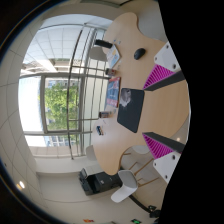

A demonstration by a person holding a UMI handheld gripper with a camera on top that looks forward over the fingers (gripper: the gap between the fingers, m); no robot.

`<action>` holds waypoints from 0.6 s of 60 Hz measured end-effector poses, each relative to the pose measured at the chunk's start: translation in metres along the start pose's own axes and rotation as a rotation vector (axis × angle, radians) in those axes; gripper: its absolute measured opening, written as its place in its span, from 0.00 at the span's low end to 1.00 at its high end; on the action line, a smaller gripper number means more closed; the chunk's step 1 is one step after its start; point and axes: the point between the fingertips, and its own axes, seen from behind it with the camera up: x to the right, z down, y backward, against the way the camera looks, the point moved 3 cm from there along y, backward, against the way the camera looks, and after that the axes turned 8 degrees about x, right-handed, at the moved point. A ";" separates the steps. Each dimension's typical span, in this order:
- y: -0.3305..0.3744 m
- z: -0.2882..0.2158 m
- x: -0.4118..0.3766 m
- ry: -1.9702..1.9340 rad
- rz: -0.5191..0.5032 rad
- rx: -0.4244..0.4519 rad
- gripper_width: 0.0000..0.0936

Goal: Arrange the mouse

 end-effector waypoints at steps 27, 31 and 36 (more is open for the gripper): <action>-0.087 0.145 0.262 -0.076 0.215 -0.223 0.90; -0.111 0.153 0.309 -0.069 0.258 -0.216 0.91; -0.144 0.158 0.357 -0.055 0.284 -0.200 0.90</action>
